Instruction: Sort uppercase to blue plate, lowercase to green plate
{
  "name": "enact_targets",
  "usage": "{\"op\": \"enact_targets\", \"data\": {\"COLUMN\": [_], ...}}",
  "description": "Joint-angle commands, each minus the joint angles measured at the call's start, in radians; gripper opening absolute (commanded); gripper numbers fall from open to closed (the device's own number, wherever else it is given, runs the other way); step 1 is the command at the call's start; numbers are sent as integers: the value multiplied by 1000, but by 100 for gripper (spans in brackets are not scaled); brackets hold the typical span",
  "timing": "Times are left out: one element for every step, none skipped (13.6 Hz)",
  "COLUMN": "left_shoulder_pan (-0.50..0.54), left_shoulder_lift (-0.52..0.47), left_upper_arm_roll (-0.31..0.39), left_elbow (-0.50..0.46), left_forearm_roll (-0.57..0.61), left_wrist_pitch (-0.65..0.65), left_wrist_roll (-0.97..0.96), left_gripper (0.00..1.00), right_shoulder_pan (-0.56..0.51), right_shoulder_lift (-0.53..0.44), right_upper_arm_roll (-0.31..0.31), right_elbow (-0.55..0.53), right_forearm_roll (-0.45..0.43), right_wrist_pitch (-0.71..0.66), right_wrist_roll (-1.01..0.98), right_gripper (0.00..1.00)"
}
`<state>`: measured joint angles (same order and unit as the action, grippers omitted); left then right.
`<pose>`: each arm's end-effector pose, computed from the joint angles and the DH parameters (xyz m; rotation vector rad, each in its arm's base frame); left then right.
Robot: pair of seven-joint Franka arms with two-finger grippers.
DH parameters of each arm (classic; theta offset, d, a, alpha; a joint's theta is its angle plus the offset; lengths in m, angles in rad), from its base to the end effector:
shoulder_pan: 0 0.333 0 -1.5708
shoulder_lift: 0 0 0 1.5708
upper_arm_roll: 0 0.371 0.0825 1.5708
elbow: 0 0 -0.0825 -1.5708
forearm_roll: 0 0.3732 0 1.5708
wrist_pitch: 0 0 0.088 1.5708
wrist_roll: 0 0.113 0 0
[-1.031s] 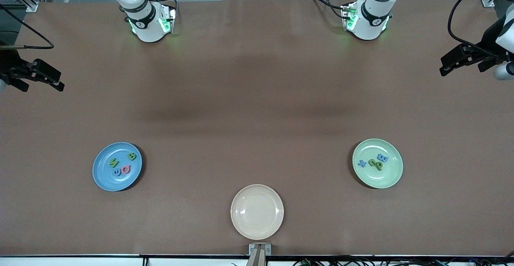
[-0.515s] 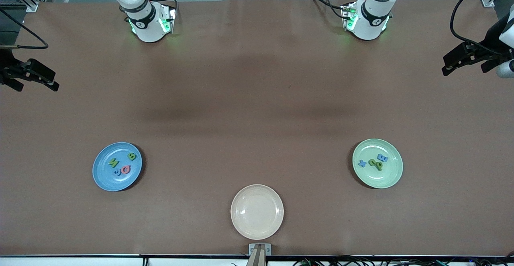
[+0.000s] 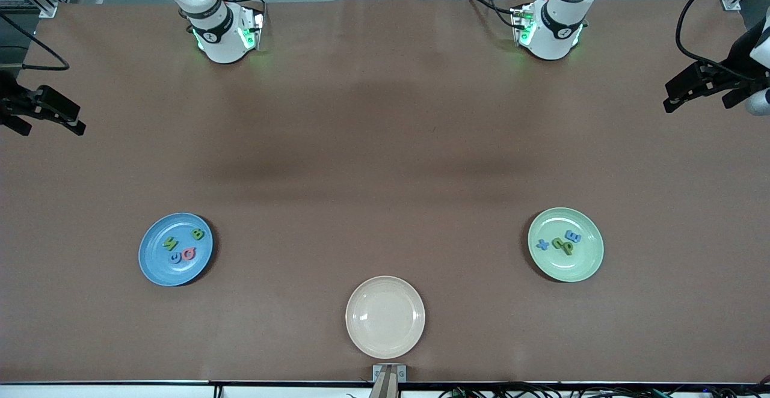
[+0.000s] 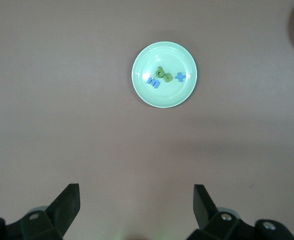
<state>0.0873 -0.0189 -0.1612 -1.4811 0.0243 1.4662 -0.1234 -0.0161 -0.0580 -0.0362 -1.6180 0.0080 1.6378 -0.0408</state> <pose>0.5248 -0.0370 0.7152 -3.1138 -0.0811 -0.0100 0.5290 -0.0275 0.6888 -3.1327 0.0184 -0.1225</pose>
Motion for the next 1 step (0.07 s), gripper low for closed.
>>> {"op": "enact_targets", "data": {"left_shoulder_pan": [3], "left_shoulder_lift": [4], "left_upper_arm_roll": [2], "left_elbow": [16], "left_forearm_roll": [-12], "left_wrist_pitch": [-3], "left_wrist_roll": [21], "left_gripper": [100], "right_shoulder_pan": [-13], "right_shoulder_lift": [4], "right_upper_arm_roll": [13], "right_elbow": [19], "right_forearm_roll": [-16], "right_wrist_pitch": [-12], "right_wrist_roll": [-7], "right_gripper": [100]}}
